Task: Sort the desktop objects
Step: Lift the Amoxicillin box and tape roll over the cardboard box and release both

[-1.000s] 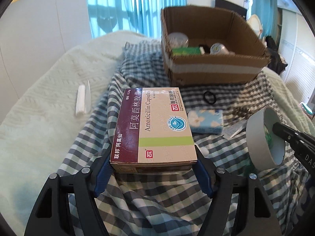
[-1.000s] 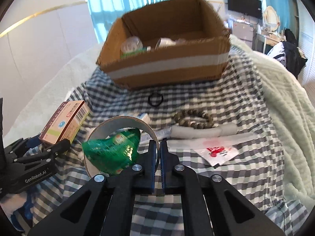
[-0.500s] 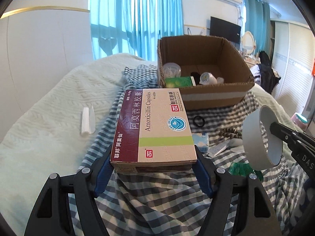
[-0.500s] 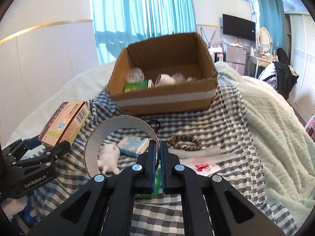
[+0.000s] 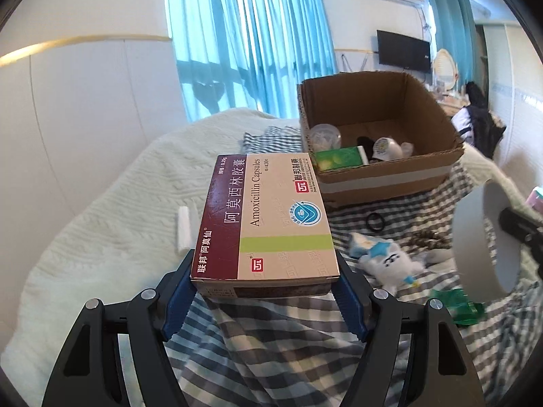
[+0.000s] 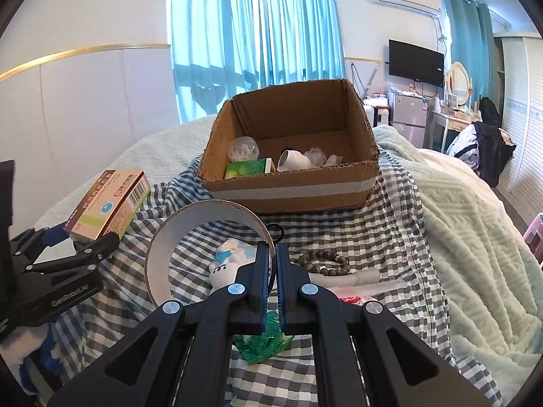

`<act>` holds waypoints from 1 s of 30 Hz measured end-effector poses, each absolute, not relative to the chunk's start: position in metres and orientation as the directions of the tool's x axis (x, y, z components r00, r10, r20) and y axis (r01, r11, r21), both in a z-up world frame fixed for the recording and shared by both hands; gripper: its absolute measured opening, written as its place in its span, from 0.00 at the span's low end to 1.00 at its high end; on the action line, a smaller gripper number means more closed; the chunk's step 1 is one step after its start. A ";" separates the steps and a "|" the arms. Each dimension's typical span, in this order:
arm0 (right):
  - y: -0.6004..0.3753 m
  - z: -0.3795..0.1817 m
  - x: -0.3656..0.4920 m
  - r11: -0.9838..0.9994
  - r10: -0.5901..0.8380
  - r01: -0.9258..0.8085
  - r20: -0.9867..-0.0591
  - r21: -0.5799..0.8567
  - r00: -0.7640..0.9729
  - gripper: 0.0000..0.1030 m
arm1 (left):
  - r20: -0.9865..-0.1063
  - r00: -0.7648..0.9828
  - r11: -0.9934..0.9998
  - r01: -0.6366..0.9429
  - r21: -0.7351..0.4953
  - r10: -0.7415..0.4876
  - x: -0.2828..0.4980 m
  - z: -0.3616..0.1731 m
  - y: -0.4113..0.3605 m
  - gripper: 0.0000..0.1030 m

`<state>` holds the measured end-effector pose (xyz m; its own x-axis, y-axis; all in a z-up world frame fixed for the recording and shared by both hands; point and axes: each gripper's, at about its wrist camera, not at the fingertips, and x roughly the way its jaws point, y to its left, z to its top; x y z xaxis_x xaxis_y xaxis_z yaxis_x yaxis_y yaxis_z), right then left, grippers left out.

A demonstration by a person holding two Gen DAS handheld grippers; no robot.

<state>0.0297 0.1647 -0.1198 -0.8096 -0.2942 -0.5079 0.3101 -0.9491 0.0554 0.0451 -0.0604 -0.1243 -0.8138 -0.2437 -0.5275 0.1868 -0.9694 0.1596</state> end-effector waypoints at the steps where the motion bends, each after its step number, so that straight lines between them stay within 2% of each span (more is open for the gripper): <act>1: 0.164 -0.119 0.030 -0.948 -0.296 0.312 -0.507 0.054 -0.810 0.03 | -0.516 -0.816 -0.964 0.194 0.180 -0.261 0.044 -0.124 -0.058 0.73; 4: 0.165 -0.119 0.031 -0.947 -0.298 0.316 -0.508 0.052 -0.808 0.03 | -0.492 -0.822 -0.957 0.212 0.200 -0.285 0.041 -0.119 -0.058 0.73; 7: 0.165 -0.118 0.031 -0.946 -0.300 0.319 -0.508 0.051 -0.808 0.03 | -0.403 -0.826 -0.916 0.312 0.254 -0.393 0.042 -0.108 -0.063 0.73; 10: 0.165 -0.118 0.032 -0.946 -0.301 0.320 -0.506 0.051 -0.808 0.03 | -0.439 -0.839 -0.946 0.269 0.180 -0.322 0.036 -0.096 -0.078 0.73; 14: 0.162 -0.113 0.030 -0.945 -0.304 0.323 -0.498 0.050 -0.812 0.03 | -0.395 -0.866 -0.950 0.261 0.169 -0.308 0.035 -0.077 -0.081 0.73; 30: 0.175 -0.042 0.014 -0.957 -0.274 0.291 -0.384 0.014 -0.882 0.04 | -0.347 -0.926 -0.988 0.130 0.078 -0.149 0.016 -0.023 -0.048 0.73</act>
<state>0.0143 0.1751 -0.0423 -0.8817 -0.2739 -0.3843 0.2910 -0.9566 0.0143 0.0158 -0.0476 -0.0234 -0.9260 -0.1490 -0.3469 0.1298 -0.9885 0.0780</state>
